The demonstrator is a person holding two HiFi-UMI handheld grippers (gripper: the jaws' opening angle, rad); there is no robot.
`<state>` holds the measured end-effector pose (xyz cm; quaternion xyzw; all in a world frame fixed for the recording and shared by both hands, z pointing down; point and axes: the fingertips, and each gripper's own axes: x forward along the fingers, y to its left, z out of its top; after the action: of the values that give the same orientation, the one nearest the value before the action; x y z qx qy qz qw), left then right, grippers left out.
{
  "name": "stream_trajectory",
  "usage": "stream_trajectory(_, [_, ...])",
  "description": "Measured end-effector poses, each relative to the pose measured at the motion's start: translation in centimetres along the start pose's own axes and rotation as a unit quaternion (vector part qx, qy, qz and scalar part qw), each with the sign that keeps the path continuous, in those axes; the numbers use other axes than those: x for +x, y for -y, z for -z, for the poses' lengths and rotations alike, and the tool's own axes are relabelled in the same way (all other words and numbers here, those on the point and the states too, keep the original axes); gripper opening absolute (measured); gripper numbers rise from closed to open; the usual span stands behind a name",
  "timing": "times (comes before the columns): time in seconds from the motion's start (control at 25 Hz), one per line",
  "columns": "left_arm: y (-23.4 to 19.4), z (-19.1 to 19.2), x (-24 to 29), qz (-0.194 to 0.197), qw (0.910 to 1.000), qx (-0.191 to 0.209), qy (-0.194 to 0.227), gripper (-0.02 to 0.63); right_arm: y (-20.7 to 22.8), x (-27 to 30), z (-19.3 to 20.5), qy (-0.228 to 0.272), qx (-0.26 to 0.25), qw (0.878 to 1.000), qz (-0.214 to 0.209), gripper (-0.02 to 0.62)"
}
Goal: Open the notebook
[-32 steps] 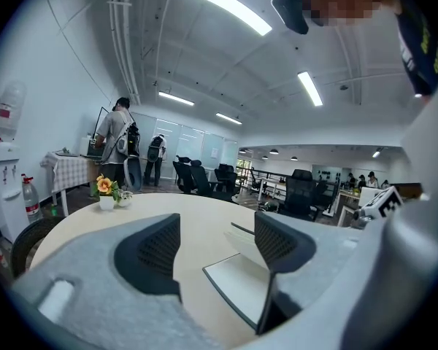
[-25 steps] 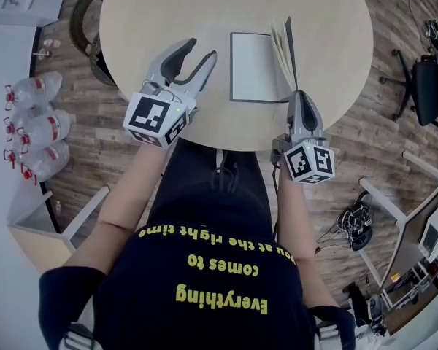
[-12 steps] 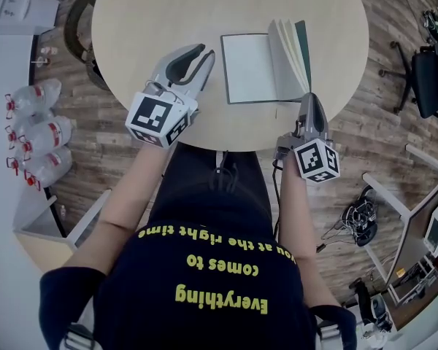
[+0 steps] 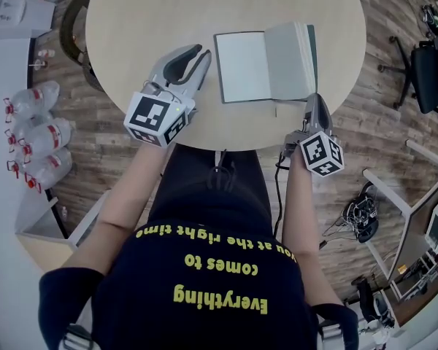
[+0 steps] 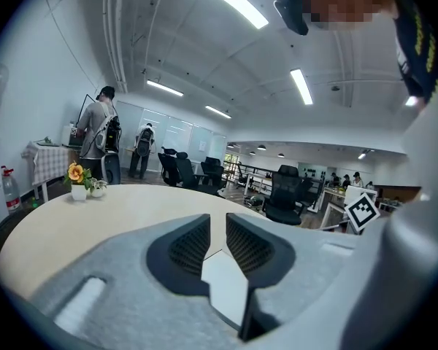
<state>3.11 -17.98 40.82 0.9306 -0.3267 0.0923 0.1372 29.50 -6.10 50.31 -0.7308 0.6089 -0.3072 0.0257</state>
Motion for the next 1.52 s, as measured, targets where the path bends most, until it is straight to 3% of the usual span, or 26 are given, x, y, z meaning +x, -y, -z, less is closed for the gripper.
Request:
stream_trajectory(0.12, [-0.1, 0.1, 0.0, 0.003, 1.0000, -0.004, 0.000, 0.054, 0.3, 0.2, 0.2, -0.010, -0.014, 1.000, 0.005, 0.034])
stream_trajectory(0.44, [0.2, 0.3, 0.1, 0.006, 1.0000, -0.006, -0.002, 0.044, 4.0, 1.1, 2.6, -0.059, 0.035, 0.997, 0.038, 0.035])
stream_trajectory(0.72, [-0.2, 0.6, -0.1, 0.002, 1.0000, -0.008, -0.004, 0.043, 5.7, 0.9, 5.9, -0.093, 0.042, 0.993, 0.064, 0.041])
stream_trajectory(1.16, [-0.7, 0.7, -1.0, -0.004, 0.9999, -0.009, -0.003, 0.043, 7.9, 1.3, 7.7, -0.135, -0.010, 0.985, 0.109, 0.043])
stream_trajectory(1.52, [-1.0, 0.3, -1.4, -0.005, 0.9999, -0.010, 0.003, 0.035, 6.9, 0.1, 6.5, -0.124, -0.058, 0.985, 0.108, 0.087])
